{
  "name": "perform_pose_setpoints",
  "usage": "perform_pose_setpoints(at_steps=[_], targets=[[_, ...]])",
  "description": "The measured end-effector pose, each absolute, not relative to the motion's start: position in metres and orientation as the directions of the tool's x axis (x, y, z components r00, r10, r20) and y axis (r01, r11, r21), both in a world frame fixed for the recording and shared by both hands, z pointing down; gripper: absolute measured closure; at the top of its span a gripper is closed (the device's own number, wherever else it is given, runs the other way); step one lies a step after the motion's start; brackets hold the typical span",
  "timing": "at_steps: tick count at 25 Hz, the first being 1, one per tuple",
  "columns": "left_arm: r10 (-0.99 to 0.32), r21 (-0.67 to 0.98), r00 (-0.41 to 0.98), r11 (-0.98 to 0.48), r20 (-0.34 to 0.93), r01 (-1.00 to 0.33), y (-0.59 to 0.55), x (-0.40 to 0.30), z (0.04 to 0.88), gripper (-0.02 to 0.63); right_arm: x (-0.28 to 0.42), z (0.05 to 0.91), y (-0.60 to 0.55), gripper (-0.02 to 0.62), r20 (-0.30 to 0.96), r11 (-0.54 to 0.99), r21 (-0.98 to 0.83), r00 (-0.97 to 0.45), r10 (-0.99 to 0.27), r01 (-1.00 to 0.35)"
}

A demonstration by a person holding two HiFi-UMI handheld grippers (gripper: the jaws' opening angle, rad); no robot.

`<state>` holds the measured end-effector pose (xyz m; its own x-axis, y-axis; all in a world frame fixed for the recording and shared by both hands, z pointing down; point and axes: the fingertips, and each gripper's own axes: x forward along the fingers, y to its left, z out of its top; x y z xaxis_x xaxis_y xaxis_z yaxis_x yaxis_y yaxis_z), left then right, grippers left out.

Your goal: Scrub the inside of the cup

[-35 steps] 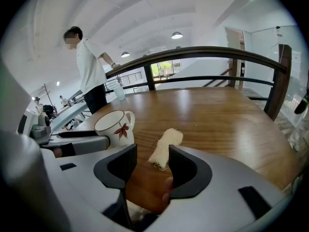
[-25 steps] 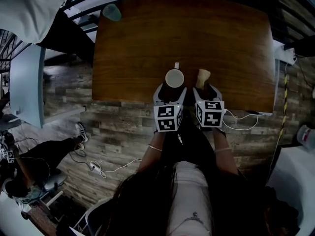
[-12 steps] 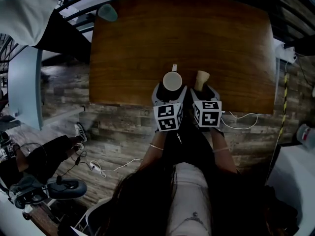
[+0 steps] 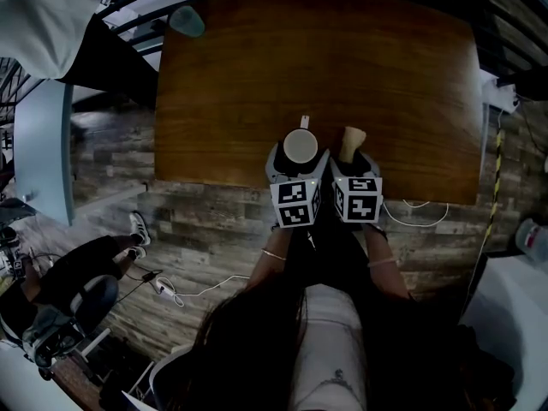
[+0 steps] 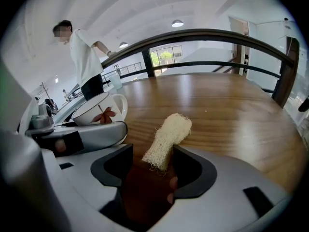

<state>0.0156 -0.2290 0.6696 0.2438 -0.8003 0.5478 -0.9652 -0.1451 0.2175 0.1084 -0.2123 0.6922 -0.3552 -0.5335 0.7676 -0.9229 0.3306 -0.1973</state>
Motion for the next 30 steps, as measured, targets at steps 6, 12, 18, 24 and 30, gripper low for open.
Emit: perform_pose_setpoints(at_steps=[6, 12, 18, 24, 30], targets=[[-0.806, 0.197, 0.232, -0.146, 0.545, -0.970, -0.237, 0.019, 0.670, 0.129, 0.113, 0.696, -0.216, 0.336, 0.776, 0.319, -0.188, -0.340, -0.531, -0.929], [-0.810, 0.162, 0.221, -0.157, 0.543, -0.974, -0.241, 0.019, 0.670, 0.127, 0.113, 0.695, -0.215, 0.337, 0.781, 0.312, -0.178, -0.327, -0.533, -0.933], [-0.817, 0.132, 0.228, -0.186, 0.529, -0.974, -0.242, 0.025, 0.672, 0.127, 0.114, 0.691, -0.213, 0.337, 0.780, 0.297, -0.162, -0.306, -0.546, -0.941], [-0.831, 0.051, 0.183, -0.184, 0.524, -0.982, -0.247, 0.030, 0.680, 0.130, 0.116, 0.692, -0.214, 0.337, 0.784, 0.297, -0.144, -0.292, -0.548, -0.944], [-0.827, 0.026, 0.156, -0.169, 0.540, -0.985, -0.247, 0.029, 0.689, 0.141, 0.118, 0.691, -0.214, 0.349, 0.787, 0.295, -0.122, -0.274, -0.553, -0.948]])
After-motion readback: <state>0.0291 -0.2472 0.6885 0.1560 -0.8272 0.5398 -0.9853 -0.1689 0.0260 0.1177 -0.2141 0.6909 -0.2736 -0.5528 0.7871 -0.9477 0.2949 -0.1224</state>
